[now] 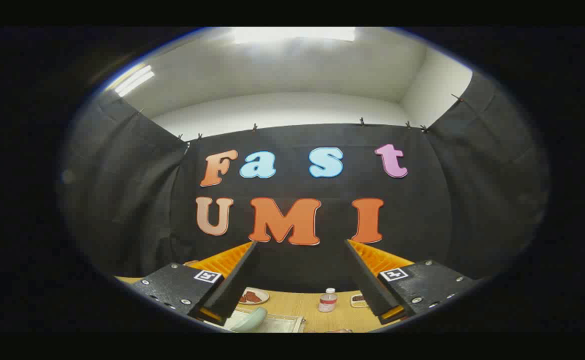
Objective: Take the plate from the dish rack, then take the spoon from the basket and place it into the plate.
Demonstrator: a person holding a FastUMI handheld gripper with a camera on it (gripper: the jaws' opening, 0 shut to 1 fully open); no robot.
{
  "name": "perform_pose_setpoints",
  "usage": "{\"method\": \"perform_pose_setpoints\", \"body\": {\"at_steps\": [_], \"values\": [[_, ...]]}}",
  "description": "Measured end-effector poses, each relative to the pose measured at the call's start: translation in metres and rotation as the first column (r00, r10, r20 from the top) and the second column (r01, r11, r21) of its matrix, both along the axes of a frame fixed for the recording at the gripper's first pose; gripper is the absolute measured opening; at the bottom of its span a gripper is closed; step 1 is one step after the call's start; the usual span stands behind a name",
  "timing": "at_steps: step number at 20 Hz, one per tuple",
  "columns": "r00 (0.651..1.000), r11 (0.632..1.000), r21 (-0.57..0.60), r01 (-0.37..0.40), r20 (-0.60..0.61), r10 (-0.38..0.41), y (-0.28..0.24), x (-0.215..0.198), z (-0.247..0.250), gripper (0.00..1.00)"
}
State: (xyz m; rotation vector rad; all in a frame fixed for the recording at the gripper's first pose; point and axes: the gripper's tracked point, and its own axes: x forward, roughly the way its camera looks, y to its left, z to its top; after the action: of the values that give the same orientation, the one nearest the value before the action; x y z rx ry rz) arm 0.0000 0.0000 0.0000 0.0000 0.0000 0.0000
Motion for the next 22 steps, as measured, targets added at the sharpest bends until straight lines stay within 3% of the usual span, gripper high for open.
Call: {"method": "perform_pose_setpoints", "body": {"at_steps": [8,22], "values": [[0.999,0.999,-0.042,-0.008,0.041,0.009,0.005,-0.002,0.022,0.99],[1.0,1.0,-0.015,-0.015,-0.02,0.015,0.007,0.0,0.001,0.99]]}}
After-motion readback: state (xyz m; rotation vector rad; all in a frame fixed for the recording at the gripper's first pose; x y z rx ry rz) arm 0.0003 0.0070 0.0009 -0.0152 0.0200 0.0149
